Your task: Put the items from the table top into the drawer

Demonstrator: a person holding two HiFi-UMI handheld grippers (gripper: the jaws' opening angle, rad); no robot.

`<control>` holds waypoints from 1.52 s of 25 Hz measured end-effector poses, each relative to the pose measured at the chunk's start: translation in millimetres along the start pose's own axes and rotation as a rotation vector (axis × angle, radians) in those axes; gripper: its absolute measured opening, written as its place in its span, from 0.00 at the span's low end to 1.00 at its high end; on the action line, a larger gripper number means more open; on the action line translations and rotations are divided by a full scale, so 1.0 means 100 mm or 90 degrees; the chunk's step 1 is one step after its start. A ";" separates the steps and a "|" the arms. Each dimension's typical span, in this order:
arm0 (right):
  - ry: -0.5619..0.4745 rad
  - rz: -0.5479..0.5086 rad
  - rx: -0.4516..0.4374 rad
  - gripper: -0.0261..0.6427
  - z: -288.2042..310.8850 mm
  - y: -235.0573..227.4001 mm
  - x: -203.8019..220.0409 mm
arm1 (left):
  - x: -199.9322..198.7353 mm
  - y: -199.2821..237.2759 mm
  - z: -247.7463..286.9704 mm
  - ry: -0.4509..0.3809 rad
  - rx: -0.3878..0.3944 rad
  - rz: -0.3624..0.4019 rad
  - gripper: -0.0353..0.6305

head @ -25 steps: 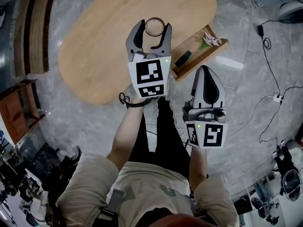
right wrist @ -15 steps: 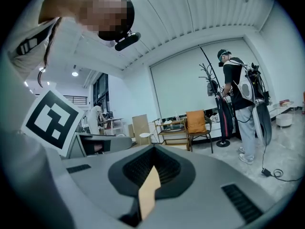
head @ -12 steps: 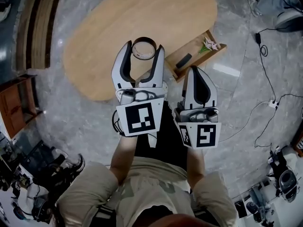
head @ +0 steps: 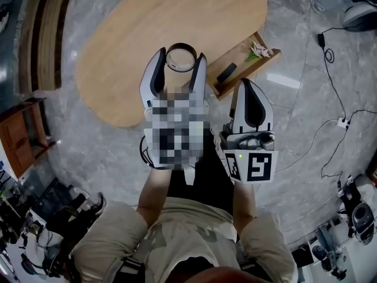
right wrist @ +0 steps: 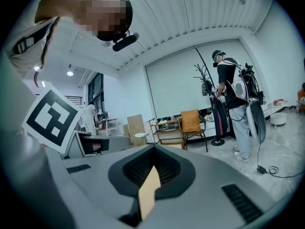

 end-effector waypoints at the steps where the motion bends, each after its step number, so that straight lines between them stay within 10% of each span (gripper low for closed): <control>1: 0.001 0.003 0.006 0.05 -0.01 -0.04 0.03 | 0.05 -0.08 0.05 0.012 0.022 -0.001 0.48; 14: 0.059 0.060 0.154 0.05 -0.48 -0.83 1.04 | 1.98 -1.56 1.03 0.239 0.250 0.093 0.48; 24: 0.079 0.092 0.222 0.05 -0.87 -1.08 1.49 | 3.11 -1.98 1.56 0.366 0.249 0.168 0.48; 38: 0.079 0.103 0.215 0.05 -0.88 -1.07 1.63 | 3.48 -2.03 1.75 0.374 0.234 0.188 0.48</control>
Point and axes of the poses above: the fingertips, and each gripper's own axes: z forward along the fingers, y to its left, x out of its underside, the point moved 7 cm from there along -z, backward along the fingers, and after that the axes turned 9 degrees about -x, right-handed, at the moved point
